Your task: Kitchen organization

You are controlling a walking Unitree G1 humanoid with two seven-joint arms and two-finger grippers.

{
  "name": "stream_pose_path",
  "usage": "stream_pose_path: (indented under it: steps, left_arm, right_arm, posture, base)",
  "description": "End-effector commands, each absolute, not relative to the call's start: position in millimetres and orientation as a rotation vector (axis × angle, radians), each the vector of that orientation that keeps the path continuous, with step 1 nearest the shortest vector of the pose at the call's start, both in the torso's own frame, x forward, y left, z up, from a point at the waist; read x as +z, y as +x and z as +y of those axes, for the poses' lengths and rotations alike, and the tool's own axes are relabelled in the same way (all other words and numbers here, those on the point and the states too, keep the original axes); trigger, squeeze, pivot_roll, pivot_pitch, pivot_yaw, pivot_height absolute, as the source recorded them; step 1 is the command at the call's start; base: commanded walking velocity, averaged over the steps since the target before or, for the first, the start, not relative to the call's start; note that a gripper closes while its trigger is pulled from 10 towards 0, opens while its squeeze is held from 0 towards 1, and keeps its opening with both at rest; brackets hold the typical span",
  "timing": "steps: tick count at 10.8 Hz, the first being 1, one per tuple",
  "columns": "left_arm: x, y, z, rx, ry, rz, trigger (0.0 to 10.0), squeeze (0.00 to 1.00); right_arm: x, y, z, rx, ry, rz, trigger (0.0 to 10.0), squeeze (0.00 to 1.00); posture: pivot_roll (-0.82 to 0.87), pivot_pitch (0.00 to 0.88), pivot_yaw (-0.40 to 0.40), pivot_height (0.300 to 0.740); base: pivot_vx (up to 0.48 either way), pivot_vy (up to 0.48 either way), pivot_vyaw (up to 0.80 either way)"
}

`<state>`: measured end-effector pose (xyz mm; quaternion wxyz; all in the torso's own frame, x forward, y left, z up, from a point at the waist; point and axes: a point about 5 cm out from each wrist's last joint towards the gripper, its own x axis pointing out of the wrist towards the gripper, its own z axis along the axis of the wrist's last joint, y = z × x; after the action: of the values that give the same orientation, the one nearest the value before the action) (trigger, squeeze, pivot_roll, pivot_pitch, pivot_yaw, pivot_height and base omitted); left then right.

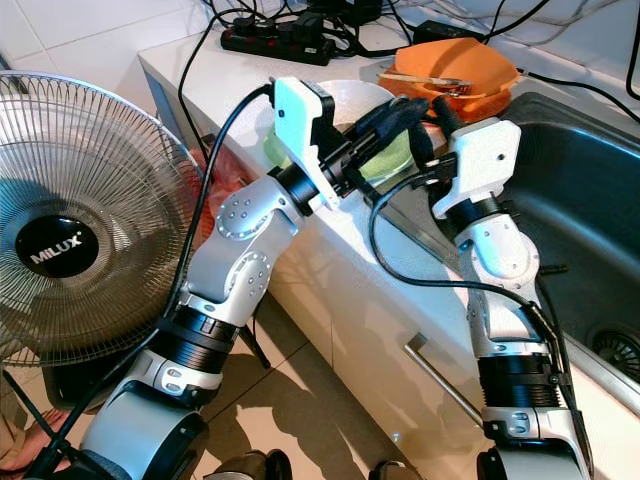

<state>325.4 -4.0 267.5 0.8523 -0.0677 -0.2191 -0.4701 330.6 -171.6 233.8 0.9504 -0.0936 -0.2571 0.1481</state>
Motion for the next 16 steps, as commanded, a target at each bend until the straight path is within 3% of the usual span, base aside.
stream_pose_path:
  steps: [1,7,8,12,13,16]
  left_arm:
    - [263.4,319.9,-12.5,-1.036,-0.135,-0.444,10.0,0.0]
    - [263.3,320.8,-12.1,-1.03,-0.129,-0.445,10.0,0.0]
    - [263.1,321.4,-11.8,-1.025,-0.131,-0.442,10.0,1.0]
    - [263.1,323.1,-11.1,-1.008,-0.124,-0.443,10.0,1.0]
    - [263.6,323.4,-10.8,-1.002,-0.118,-0.449,10.0,0.0]
    - [265.1,323.7,-10.3,-0.992,-0.119,-0.459,10.0,0.0]
  right_arm:
    - [239.8,330.7,-171.7,0.29,-0.169,-0.553,0.0,0.0]
    - [238.7,331.7,-171.9,0.284,-0.172,-0.548,0.0,0.0]
    - [238.5,331.9,-171.8,0.285,-0.173,-0.547,0.0,0.0]
    - [238.0,332.3,-172.0,0.282,-0.173,-0.546,0.0,0.0]
    - [238.0,332.5,-172.1,0.28,-0.173,-0.546,0.0,0.0]
    - [238.0,333.3,-173.4,0.268,-0.171,-0.544,0.0,0.0]
  posture:
    - [-0.04,0.111,0.075,0.74]
    - [-0.04,0.108,0.074,0.74]
    - [-0.04,0.109,0.074,0.74]
    - [-0.04,0.111,0.075,0.74]
    - [-0.04,0.111,0.075,0.74]
    - [-0.03,0.109,0.073,0.74]
  base:
    - [0.0,0.0,0.0]
    - [0.0,0.0,0.0]
    - [0.0,0.0,0.0]
    - [0.0,0.0,0.0]
    - [0.0,0.0,0.0]
    - [0.0,0.0,0.0]
